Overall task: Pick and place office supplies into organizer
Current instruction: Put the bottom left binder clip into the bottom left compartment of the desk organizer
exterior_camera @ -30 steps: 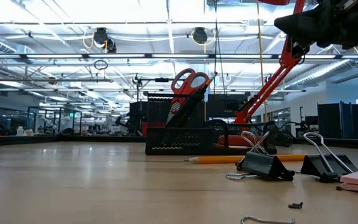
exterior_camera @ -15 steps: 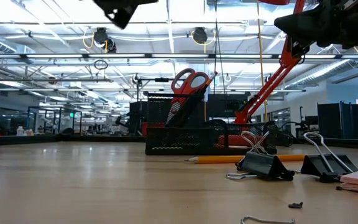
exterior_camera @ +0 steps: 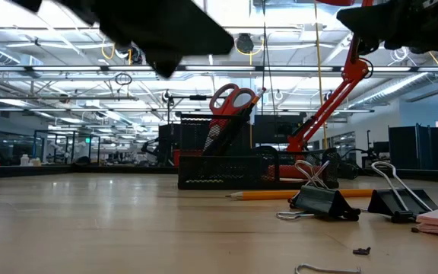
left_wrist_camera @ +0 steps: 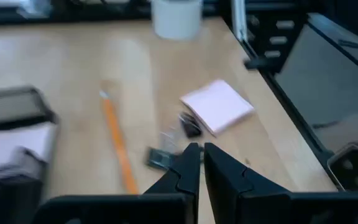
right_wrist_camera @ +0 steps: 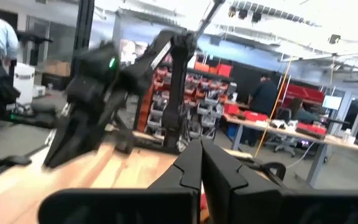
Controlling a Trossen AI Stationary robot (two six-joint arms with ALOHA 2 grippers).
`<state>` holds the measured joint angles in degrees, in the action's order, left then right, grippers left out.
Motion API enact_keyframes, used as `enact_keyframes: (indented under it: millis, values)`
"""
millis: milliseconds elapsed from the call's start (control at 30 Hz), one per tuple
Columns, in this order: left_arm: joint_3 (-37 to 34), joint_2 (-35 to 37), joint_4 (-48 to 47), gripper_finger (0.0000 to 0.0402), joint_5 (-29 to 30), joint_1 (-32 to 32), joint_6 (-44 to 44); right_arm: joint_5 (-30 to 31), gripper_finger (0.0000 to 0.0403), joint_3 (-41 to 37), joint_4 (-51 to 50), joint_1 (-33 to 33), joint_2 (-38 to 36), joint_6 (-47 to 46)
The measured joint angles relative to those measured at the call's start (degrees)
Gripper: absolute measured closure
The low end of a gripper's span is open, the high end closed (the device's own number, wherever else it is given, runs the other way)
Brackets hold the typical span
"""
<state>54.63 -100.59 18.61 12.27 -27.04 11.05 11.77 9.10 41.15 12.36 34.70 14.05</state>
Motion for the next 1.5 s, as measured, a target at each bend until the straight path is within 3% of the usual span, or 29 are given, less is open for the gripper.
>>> enact_keyframes:
  millis: [200,300,433,667,900,1033,1300,1500]
  values:
    - [5.91,-8.01,1.92,0.0369,0.51,-1.16,0.90,-0.04,0.0403,0.00,-0.30,0.00,-0.18,-4.58]
    - [12.37,-11.34,-4.06,0.0356,1.79,-1.82,-1.67,-0.09,0.0403,0.00,-1.35,0.00,-0.17,-4.99]
    - [20.91,-15.43,-18.73,0.0316,4.33,-1.10,-1.14,-0.09,0.0403,0.00,-3.87,0.00,-0.03,-7.20]
    - [24.72,-15.83,-24.46,0.0221,4.14,0.74,1.11,-0.07,0.0403,-0.02,-4.59,0.00,-0.15,-7.27]
    - [24.79,-16.37,-24.28,0.0186,-6.38,1.25,-1.91,-0.07,0.0403,-0.02,-4.74,0.00,-0.15,-7.35]
    - [24.70,-16.58,-26.72,0.0186,-6.19,0.48,-8.12,-0.07,0.0403,-0.02,-5.66,0.11,-0.15,-8.44]
    - [24.70,-16.51,-26.49,0.0185,0.20,-0.48,-24.78,0.00,0.0403,-0.02,-6.37,0.11,0.11,-7.30]
    - [24.70,-16.52,-26.06,0.0185,-3.57,-1.08,-35.70,0.07,0.0403,-0.02,-6.32,0.11,0.11,-6.71]
